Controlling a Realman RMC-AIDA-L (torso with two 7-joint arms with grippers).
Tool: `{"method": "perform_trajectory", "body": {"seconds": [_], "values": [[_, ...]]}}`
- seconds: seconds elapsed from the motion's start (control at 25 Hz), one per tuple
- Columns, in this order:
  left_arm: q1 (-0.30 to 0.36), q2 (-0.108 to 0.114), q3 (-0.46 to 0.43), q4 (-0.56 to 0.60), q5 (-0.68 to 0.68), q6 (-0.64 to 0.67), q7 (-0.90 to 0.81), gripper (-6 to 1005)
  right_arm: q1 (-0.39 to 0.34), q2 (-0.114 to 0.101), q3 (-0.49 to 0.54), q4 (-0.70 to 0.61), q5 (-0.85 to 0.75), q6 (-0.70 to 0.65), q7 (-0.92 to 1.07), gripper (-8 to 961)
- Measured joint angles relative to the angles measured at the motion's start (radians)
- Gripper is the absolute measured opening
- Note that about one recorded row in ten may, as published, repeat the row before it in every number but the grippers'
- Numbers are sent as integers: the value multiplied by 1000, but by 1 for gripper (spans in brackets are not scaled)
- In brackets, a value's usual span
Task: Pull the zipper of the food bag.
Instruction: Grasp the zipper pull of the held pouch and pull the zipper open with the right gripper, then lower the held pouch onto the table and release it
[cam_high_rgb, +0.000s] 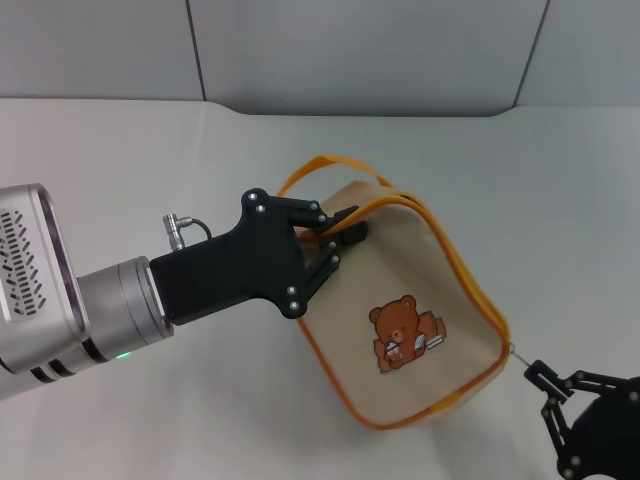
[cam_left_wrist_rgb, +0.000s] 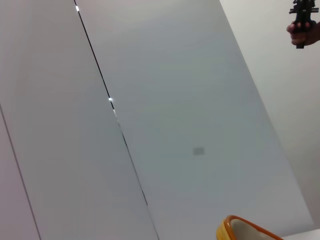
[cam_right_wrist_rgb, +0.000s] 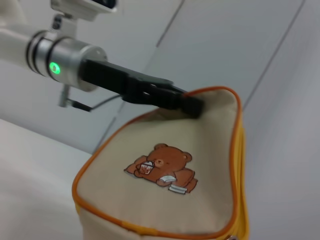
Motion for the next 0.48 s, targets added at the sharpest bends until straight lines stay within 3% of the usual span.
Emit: {"method": "perform_trajectory", "body": {"seconds": [0.16,0.28,0.4,0.48], "values": [[10,-3,-9,-8,-2,-3,-1,59,-10,4,49,3,18,-19,0,10],[43,-5,-64,-41,-5,-21,-2,59,-12,5,106,19,20,-63,0,13],[89,-7,-131,-115,-7,-102,2,59,0,6,172,59,21,-76,0,15],[115,-7,-154,-162,-8,-162,5,59,14,7,186,77,21,-78,7,77]]}}
